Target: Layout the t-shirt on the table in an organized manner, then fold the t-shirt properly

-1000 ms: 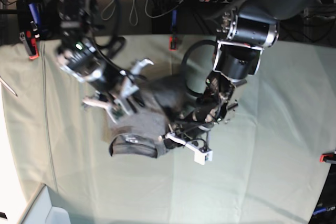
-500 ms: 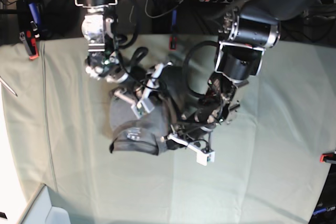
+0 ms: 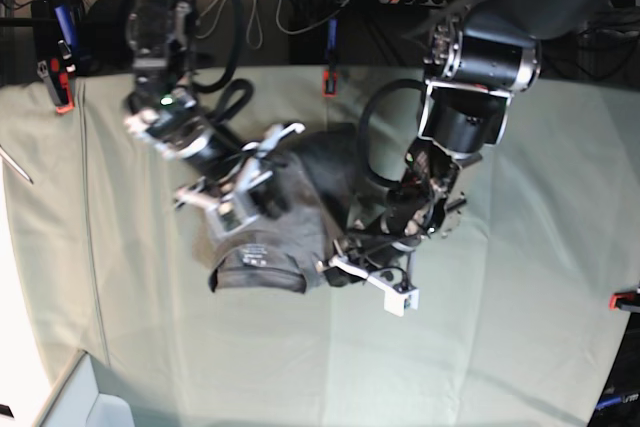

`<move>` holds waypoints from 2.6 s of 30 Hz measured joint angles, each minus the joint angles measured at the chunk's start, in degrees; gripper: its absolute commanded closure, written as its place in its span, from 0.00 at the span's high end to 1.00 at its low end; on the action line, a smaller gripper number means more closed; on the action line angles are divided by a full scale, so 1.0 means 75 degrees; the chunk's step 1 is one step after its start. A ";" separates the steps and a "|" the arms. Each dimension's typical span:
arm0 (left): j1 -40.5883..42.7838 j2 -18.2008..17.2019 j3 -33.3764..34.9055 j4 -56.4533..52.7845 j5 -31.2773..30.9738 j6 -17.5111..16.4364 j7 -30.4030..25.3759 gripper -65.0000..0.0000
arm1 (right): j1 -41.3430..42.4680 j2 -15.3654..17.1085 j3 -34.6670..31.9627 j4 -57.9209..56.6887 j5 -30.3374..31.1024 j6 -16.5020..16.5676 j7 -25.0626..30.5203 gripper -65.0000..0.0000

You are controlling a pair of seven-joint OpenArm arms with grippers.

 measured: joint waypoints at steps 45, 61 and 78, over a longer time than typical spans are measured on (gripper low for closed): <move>0.4686 -0.1370 0.0070 0.5511 -0.3223 0.0915 0.1055 0.56 | 0.0527 0.0463 0.2363 -0.2681 -0.0003 -0.0003 0.0015 0.39; 0.7114 -0.3115 0.0015 0.8166 -0.3244 0.0970 0.1026 0.55 | -0.1623 0.0061 0.4048 0.0114 0.0536 -0.0009 -0.0073 0.39; 0.8772 -0.3072 -0.0041 0.6478 -0.3252 0.0944 0.0813 0.22 | -0.2646 0.0044 0.4599 -0.1853 0.0595 -0.0006 -0.0370 0.00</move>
